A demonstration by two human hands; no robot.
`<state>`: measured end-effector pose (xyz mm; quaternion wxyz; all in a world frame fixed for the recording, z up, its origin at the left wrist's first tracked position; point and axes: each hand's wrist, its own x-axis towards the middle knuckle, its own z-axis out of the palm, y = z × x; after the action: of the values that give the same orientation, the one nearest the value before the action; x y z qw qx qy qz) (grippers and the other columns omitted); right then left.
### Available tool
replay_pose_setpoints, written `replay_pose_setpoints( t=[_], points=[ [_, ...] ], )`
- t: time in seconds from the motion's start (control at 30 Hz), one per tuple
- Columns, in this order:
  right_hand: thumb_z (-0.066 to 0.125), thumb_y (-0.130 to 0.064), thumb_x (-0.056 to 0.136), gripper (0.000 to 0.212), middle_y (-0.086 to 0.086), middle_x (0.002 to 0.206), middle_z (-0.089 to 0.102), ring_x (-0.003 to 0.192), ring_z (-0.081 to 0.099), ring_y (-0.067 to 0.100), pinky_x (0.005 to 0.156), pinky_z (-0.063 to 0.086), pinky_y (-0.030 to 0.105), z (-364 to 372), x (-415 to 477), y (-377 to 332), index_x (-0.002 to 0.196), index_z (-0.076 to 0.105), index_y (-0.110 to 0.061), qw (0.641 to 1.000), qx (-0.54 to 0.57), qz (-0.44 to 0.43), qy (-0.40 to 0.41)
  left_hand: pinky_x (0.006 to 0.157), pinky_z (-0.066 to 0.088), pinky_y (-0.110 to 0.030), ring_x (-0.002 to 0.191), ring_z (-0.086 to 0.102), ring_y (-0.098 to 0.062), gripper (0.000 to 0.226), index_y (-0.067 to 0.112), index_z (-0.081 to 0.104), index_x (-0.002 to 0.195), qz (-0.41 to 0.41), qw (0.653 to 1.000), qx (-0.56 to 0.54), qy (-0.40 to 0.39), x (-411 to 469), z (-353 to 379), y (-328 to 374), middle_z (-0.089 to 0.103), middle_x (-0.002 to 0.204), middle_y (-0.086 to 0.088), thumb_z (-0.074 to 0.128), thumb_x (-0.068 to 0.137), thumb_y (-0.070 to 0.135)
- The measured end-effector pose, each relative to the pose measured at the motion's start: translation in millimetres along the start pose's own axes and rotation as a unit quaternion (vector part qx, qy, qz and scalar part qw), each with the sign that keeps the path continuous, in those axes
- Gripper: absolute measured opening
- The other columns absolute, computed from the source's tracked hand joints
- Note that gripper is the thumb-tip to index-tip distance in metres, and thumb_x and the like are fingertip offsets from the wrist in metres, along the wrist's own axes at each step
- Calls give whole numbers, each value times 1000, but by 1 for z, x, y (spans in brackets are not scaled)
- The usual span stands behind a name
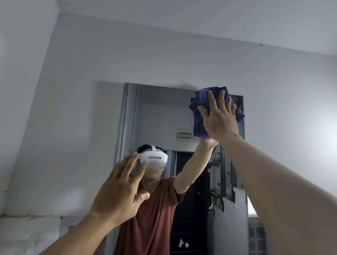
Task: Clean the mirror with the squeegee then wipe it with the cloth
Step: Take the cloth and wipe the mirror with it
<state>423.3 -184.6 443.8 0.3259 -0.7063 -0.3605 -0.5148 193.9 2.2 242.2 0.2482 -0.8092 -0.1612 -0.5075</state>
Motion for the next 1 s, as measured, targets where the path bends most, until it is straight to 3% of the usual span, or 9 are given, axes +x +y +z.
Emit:
replay_pose_setpoints(
  t=[0.23, 0.43, 0.63, 0.83, 1.0],
  points=[
    [19, -62, 101, 68, 16, 168, 6, 154, 6, 40, 125, 7, 52, 4, -18, 30, 161, 12, -29, 999, 1, 30, 17, 117, 33, -45, 152, 19, -33, 102, 15, 30, 157, 2, 1000, -3, -2, 0, -2, 1, 24, 163, -17, 77, 76, 55],
    [8, -65, 96, 75, 15, 168, 4, 154, 5, 39, 125, 6, 52, 7, -42, 38, 161, 9, -28, 998, 12, 62, 10, 117, 30, -46, 153, 17, -33, 101, 14, 29, 157, 3, 1000, -6, -5, 1, -2, -1, 22, 164, -16, 77, 77, 53],
    [4, -63, 97, 76, 16, 168, 7, 153, 9, 42, 124, 9, 55, 14, -76, 39, 161, 11, -25, 998, -12, 65, 9, 120, 28, -46, 154, 15, -32, 84, 15, 27, 157, 17, 999, 28, 12, -1, 2, -2, 18, 165, -16, 45, 90, 62],
    [14, -63, 101, 65, 11, 169, -1, 154, -5, 41, 119, -4, 65, 23, -89, 25, 160, 9, -35, 997, -31, 75, 4, 116, 35, -52, 151, 21, -34, 69, 10, 34, 154, 29, 999, -5, 17, -32, 13, 20, 25, 162, -19, 46, 95, 43],
    [13, -63, 101, 67, 12, 169, -1, 154, -5, 39, 120, -1, 65, 31, -89, -8, 160, 7, -31, 998, -18, 60, 7, 114, 31, -49, 150, 26, -36, 81, 8, 33, 155, 25, 999, -16, 17, -73, 30, 21, 28, 161, -21, 52, 87, 49]
  ],
)
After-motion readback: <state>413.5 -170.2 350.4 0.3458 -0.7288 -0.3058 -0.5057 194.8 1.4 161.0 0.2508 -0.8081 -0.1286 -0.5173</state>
